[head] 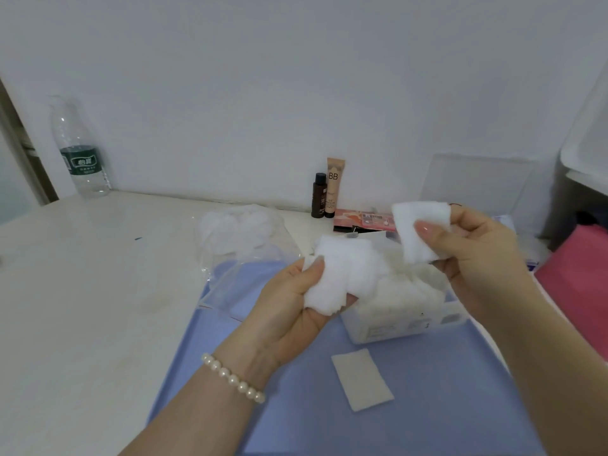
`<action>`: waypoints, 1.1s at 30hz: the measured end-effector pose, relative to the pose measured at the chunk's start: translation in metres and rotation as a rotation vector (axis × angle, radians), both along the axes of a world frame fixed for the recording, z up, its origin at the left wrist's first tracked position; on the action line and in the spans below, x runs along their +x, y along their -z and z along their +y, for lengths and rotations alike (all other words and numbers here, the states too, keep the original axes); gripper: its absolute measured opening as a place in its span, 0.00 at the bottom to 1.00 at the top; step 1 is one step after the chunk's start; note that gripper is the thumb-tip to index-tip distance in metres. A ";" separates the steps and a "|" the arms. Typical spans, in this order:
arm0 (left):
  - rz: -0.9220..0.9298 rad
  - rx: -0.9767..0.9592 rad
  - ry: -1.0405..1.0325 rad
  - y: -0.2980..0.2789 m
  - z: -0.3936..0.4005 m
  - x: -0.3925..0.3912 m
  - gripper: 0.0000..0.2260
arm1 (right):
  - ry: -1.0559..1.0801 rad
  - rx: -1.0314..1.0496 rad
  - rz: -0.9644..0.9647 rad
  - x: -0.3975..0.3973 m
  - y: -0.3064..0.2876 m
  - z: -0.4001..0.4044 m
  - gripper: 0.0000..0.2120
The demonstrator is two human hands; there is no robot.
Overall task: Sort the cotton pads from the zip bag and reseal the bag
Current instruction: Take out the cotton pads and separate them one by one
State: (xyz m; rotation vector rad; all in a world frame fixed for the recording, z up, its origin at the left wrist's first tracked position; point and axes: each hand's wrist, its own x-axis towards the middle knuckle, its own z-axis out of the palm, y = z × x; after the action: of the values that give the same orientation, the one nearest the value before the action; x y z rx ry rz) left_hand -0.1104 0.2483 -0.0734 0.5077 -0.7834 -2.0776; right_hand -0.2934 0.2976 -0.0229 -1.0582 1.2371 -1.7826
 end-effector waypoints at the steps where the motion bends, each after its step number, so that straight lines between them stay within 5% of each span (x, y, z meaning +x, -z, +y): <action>1: 0.003 0.006 -0.013 -0.001 0.001 0.000 0.11 | -0.038 0.021 -0.055 0.001 -0.001 0.000 0.11; 6: -0.037 -0.092 -0.123 0.002 0.004 -0.006 0.12 | -0.228 0.112 -0.220 0.024 -0.006 0.006 0.11; 9: -0.059 -0.141 -0.152 0.004 0.007 -0.009 0.15 | -0.309 0.172 -0.068 0.047 0.000 0.008 0.14; 12: -0.072 -0.155 -0.150 0.003 0.010 -0.011 0.17 | -0.218 0.169 0.108 0.061 0.015 0.006 0.07; 22: -0.021 -0.011 0.013 0.004 0.010 -0.011 0.36 | -0.074 0.105 0.334 0.068 0.034 0.001 0.11; 27: -0.093 -0.212 0.021 0.009 0.013 -0.012 0.20 | -0.004 0.141 0.460 0.070 0.039 0.003 0.09; 33: -0.056 -0.064 0.003 0.007 0.008 -0.010 0.15 | -0.065 0.248 0.650 0.046 0.007 0.006 0.07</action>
State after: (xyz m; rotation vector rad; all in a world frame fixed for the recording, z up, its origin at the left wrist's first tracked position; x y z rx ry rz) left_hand -0.1199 0.2567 -0.0807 0.5320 -0.8811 -2.0414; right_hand -0.2477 0.3040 -0.0299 -1.5671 1.7231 -1.2182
